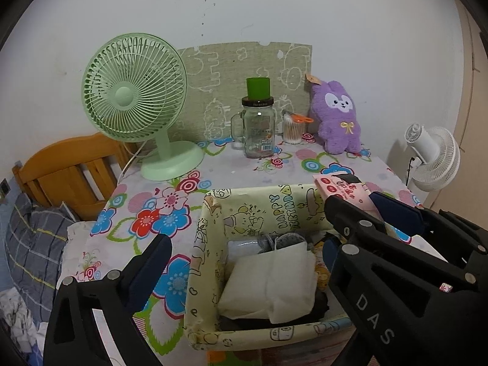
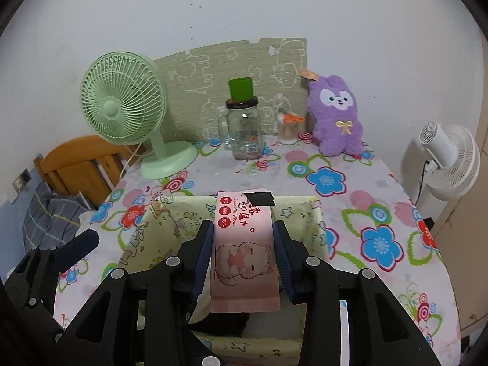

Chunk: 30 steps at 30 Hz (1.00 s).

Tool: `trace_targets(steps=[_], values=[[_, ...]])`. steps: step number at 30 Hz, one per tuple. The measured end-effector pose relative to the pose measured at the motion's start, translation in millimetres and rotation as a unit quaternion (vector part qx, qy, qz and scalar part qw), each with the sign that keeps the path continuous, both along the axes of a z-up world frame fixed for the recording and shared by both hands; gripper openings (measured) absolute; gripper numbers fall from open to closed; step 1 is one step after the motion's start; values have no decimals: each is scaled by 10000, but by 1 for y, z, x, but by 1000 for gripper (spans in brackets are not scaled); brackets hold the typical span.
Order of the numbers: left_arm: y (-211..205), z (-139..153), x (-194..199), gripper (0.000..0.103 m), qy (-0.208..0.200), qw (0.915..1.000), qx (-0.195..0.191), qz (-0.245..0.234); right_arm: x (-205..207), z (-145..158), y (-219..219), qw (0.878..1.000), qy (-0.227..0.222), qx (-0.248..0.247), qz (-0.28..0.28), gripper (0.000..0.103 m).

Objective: Organize soft objects
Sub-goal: 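Open the right tool to drop the pink wet-wipes pack into the box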

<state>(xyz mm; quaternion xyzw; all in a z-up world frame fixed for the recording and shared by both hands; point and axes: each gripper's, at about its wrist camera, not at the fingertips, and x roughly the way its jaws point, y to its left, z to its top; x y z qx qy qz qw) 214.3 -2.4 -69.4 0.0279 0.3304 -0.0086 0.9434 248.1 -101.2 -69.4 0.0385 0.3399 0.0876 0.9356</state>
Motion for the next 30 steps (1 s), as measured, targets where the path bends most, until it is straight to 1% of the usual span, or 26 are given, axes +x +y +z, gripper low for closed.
trace_targets(steps=[7,15,16,17,18,20,30], values=[[4,-9,12,100,236,9997,-74,-57,13,-9,7,9997,145,75,162,42],[6,-20,22,100,387,9992,-57,63,27,-21,10,9995,255,106,171,44],[7,-21,24,100,414,9991,-53,79,28,-22,11,9994,280,111,183,46],[7,-22,25,100,436,9990,-52,92,30,-24,11,9993,310,116,201,56],[7,-23,26,100,446,9989,-56,96,31,-25,11,9991,331,121,220,71],[7,-24,26,100,451,9989,-82,80,31,-26,11,9990,330,135,267,81],[-3,-24,27,101,431,9991,-56,-7,33,-27,1,9990,422,-130,70,89]])
